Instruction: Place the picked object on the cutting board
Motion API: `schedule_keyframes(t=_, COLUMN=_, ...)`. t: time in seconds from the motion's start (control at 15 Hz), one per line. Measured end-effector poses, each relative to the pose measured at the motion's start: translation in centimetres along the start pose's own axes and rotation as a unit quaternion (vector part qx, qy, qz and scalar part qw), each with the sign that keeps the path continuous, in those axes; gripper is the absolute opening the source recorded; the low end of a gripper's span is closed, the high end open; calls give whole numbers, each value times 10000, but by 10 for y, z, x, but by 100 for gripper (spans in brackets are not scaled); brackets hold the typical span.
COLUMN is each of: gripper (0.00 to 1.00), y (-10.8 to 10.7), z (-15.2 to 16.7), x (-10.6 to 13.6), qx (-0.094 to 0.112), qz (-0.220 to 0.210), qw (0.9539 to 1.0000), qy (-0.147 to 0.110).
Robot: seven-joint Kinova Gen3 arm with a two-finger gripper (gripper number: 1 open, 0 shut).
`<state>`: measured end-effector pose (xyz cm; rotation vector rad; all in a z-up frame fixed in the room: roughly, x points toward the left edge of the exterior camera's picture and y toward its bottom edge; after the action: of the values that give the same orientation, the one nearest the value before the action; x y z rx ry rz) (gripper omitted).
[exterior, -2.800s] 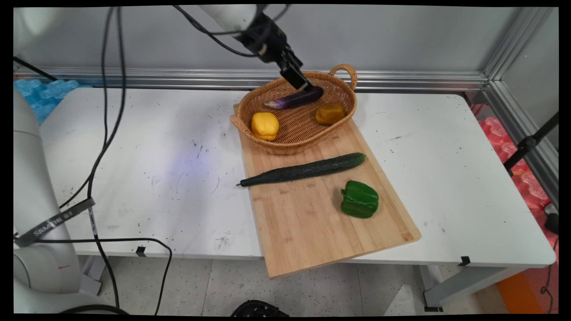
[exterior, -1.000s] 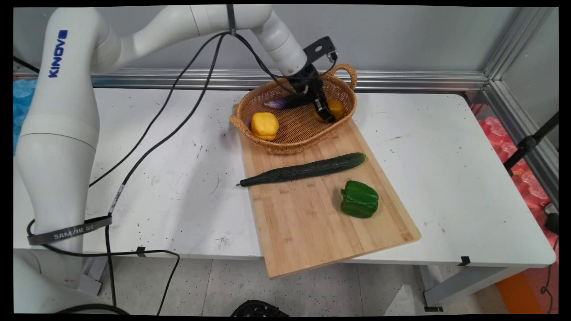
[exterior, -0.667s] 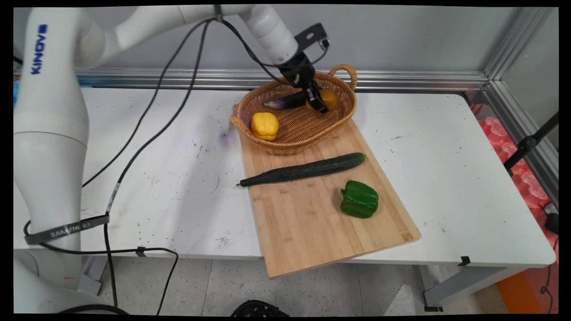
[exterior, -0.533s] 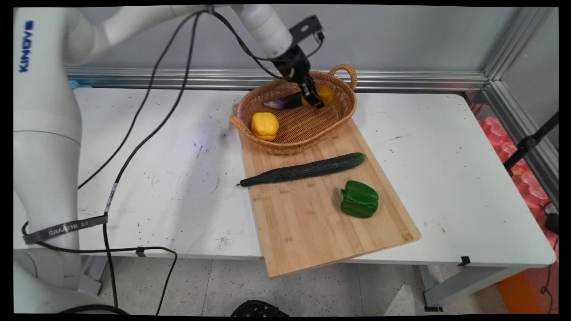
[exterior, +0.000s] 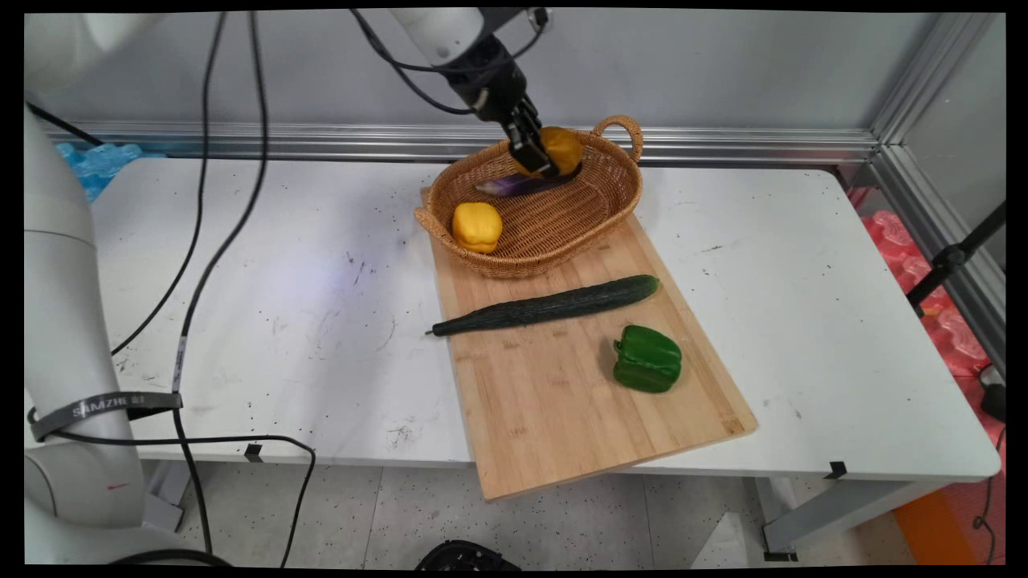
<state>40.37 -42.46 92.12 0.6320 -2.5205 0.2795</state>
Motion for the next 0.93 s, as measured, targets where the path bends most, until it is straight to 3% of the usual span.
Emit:
schedule_keyframes(t=0.33, gripper=0, y=46, z=-35, x=-6, qx=-409, qz=581, qw=9975, qy=-35)
schedule_keyframes(t=0.93, gripper=0, y=120, z=-48, x=-26, qx=-1096, qz=1366, qw=9844, qy=-179)
